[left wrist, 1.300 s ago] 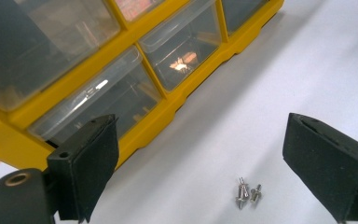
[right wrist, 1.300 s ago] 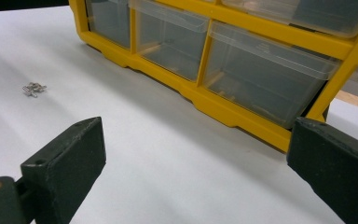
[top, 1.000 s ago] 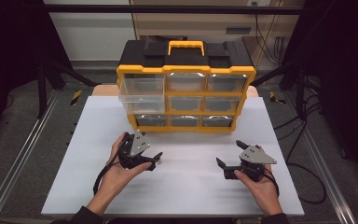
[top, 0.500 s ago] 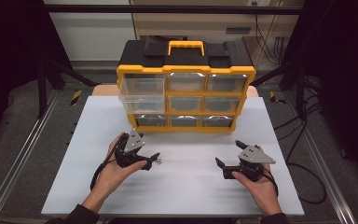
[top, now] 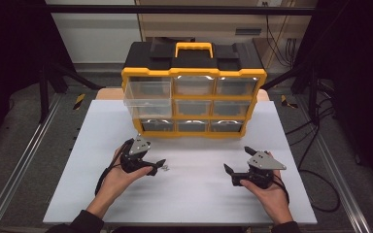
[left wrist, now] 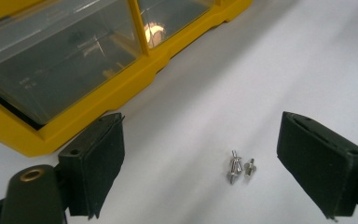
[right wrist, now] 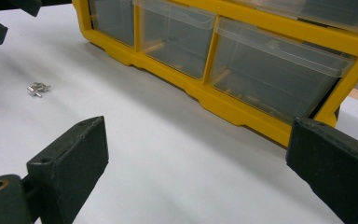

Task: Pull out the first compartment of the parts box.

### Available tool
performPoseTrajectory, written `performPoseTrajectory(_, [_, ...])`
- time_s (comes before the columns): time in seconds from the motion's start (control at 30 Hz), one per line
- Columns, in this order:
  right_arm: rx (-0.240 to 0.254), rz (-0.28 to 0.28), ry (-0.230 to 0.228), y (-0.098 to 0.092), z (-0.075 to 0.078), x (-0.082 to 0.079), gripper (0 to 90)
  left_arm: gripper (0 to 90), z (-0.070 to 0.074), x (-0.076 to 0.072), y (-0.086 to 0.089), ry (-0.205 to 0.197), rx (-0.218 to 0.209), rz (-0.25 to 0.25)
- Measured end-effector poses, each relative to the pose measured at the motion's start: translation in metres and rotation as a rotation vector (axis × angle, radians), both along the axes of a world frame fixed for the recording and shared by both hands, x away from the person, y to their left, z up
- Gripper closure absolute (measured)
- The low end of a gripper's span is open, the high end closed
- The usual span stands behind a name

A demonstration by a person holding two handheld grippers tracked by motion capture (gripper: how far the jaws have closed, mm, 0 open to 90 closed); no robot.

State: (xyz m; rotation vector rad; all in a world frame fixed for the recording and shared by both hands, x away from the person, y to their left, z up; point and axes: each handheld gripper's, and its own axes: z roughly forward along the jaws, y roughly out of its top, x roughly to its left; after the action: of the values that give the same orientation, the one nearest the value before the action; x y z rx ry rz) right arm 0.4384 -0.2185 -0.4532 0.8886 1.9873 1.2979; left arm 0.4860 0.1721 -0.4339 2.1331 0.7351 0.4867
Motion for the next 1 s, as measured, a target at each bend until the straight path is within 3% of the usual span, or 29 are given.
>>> performPoseTrajectory(0.43, [-0.008,-0.002,0.003,0.000,-0.001,0.001,5.6,18.4,-0.003,0.005,-0.004,0.060,0.049,-0.022])
performPoseTrajectory(0.53, [-0.008,-0.003,0.003,0.000,-0.001,0.001,5.7,19.2,-0.003,0.008,-0.008,0.093,0.058,-0.032])
performPoseTrajectory(0.77, [-0.009,-0.005,0.004,0.000,-0.001,0.001,5.6,20.2,-0.007,0.014,-0.010,0.121,0.101,-0.043])
performPoseTrajectory(1.0, [-0.004,-0.001,0.007,-0.001,0.000,0.001,4.3,20.2,-0.008,0.017,-0.012,0.137,0.116,-0.047])
